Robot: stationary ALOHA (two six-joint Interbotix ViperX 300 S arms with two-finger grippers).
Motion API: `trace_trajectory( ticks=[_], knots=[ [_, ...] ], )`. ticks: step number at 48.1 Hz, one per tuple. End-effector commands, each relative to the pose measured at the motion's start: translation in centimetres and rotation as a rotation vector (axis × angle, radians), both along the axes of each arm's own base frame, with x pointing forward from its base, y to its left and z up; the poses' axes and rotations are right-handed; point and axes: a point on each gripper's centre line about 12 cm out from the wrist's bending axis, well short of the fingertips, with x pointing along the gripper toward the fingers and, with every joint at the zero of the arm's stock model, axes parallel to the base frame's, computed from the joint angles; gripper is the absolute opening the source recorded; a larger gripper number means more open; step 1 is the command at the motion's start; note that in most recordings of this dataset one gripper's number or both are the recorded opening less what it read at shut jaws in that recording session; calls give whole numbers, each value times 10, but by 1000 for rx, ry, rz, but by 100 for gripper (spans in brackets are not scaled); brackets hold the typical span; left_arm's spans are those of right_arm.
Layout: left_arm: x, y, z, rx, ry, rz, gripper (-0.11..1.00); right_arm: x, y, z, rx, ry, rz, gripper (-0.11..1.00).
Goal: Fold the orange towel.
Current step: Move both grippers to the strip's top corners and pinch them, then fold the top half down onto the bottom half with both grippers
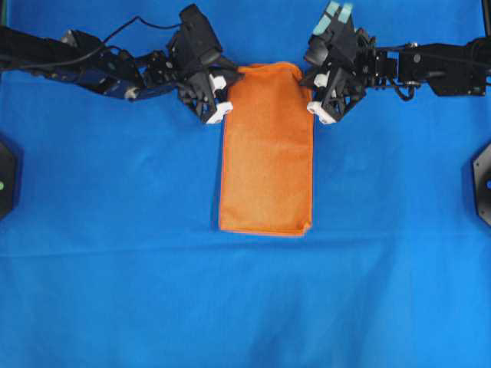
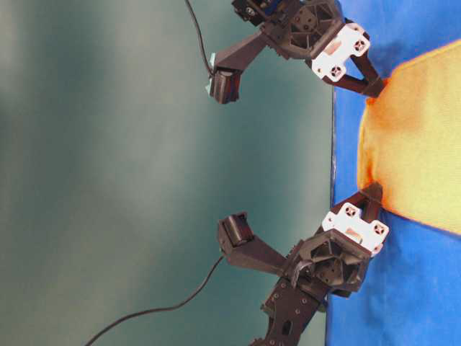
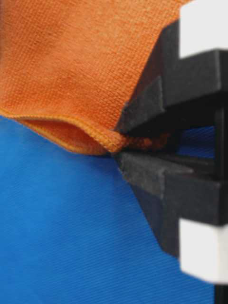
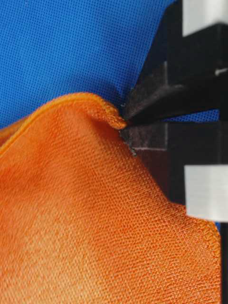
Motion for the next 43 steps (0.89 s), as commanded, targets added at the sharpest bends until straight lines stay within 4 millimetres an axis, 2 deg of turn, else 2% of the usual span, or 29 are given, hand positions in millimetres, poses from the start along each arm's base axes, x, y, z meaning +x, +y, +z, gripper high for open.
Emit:
trace_trajectory(
  ticks=[1, 10, 15, 20, 27, 43],
  knots=[
    [-7, -4, -7, -12, 32, -4, 8, 2, 1, 6, -9, -19, 6, 4],
    [-15, -7, -3, -16, 38, -3, 6, 4, 0, 9, -16, -21, 8, 4],
    [-17, -9, 13, -10, 24, -4, 6, 6, -2, 15, -28, -31, 6, 4],
    [-19, -9, 34, 3, 3, -8, 6, 7, -5, 30, -52, -43, -1, 4],
    [-19, -9, 54, 40, -17, -26, 6, 7, -6, 45, -77, -63, -4, 4],
    [-18, -7, 61, 79, -25, -43, 6, 7, -3, 49, -74, -75, -4, 4]
  ],
)
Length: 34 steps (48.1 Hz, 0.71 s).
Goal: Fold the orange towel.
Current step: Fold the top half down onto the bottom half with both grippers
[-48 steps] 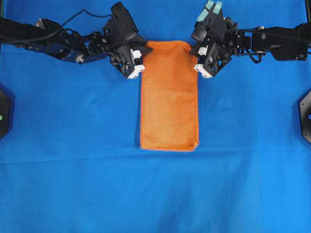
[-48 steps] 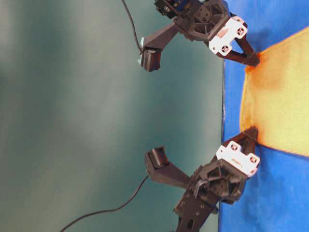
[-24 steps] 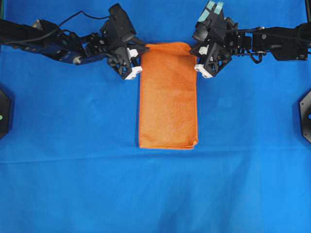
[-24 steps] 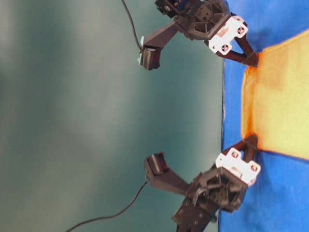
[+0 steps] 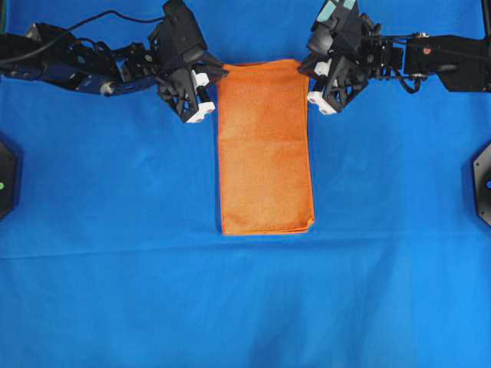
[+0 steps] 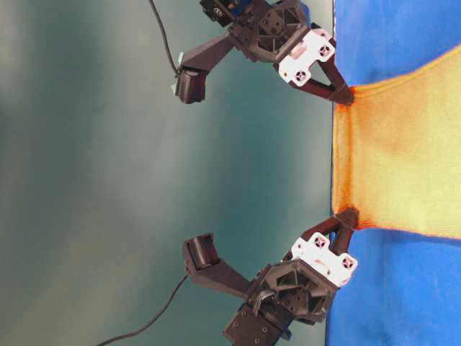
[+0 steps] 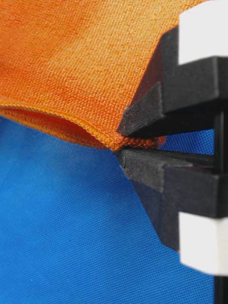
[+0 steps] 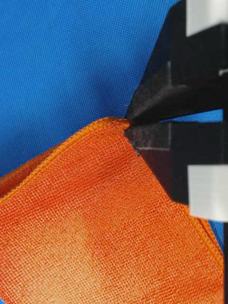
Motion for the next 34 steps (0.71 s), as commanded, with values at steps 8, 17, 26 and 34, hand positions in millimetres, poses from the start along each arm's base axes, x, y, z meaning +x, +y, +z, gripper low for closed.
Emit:
trace_trajectory(
  ticks=[8, 17, 26, 34],
  knots=[
    [5, -2, 25, 56, -67, -25, 6, 0, 4, 23, -26, -29, -3, 4],
    [8, -24, 44, 113, -106, -101, 6, 0, 26, 44, -50, -9, 23, 4],
    [-2, -62, 49, 84, -113, -173, 6, 7, 71, 52, -38, 16, 104, 4],
    [-14, -109, 46, 62, -99, -285, 6, 10, 110, 47, 12, 43, 159, 4]
  ],
)
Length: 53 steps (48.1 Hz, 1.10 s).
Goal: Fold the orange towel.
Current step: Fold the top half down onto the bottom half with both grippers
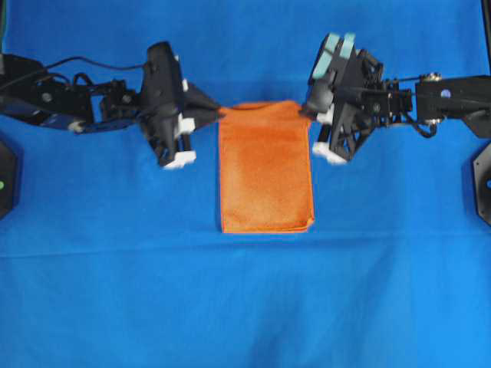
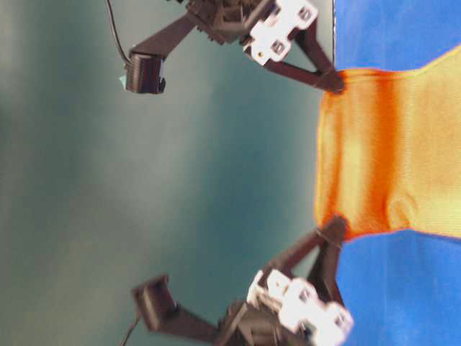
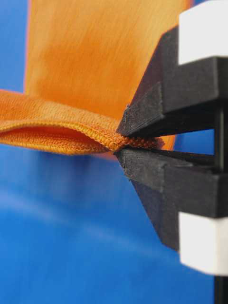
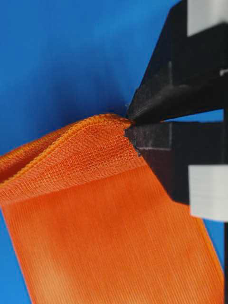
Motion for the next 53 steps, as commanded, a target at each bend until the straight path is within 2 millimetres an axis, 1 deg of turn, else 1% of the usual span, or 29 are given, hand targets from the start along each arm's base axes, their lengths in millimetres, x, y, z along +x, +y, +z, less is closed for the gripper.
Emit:
trace_trajectory(
  ticks=[1, 9, 15, 17, 25, 32, 37, 47, 50, 53],
  knots=[
    [-1, -24, 10, 0, -30, -61, 6, 2, 19, 7, 21, -18, 23, 4],
    [-3, -65, 3, -32, -10, -160, 6, 3, 60, 2, 72, -12, 89, 4],
    [-2, -88, -6, -62, 12, -209, 6, 0, 79, -5, 98, 8, 116, 4],
    [-1, -93, -10, -69, 22, -217, 6, -1, 84, -8, 110, 15, 118, 4],
    [3, -105, -26, -102, 60, -228, 6, -4, 97, -27, 155, 60, 105, 4],
    [8, -115, -34, -112, 78, -245, 5, -1, 107, -36, 180, 70, 114, 4],
    [10, -118, -35, -111, 77, -253, 5, 0, 113, -38, 188, 66, 134, 4],
    [15, -118, -38, -111, 80, -252, 7, 0, 116, -37, 191, 63, 141, 4],
    [17, -119, -38, -111, 77, -252, 10, 1, 116, -37, 191, 63, 141, 4],
    [19, -119, -38, -111, 73, -252, 18, 1, 116, -37, 192, 63, 140, 5]
  ],
)
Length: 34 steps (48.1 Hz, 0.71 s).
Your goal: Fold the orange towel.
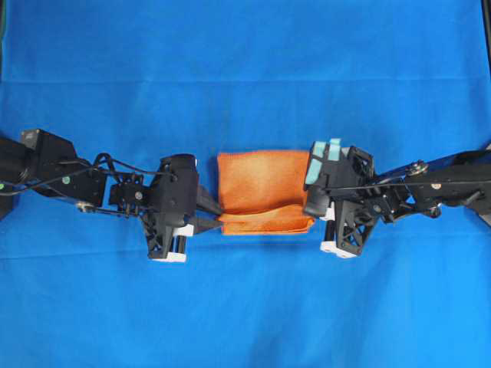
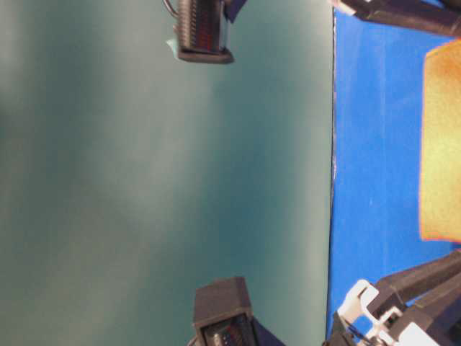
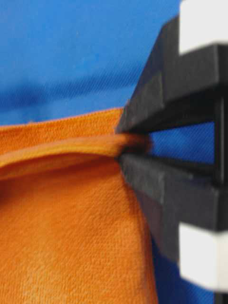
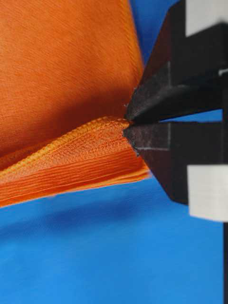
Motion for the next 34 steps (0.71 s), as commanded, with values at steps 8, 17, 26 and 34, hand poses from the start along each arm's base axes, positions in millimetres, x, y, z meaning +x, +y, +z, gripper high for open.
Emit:
trace_trajectory(
  ticks=[8, 17, 26, 34],
  knots=[
    [9, -3, 9, -1, -37, -7, 40, 5, 2, 9, 8, -30, 1, 17],
    [4, -2, 9, 4, -25, -9, 52, 8, 3, 13, 5, -39, 3, 64],
    [-3, 1, 34, 10, -35, -12, 52, 8, 5, 34, -23, -65, 9, 58],
    [-19, 4, 72, 9, -63, -11, 52, -2, 0, 64, -64, -94, -6, 58]
  ],
)
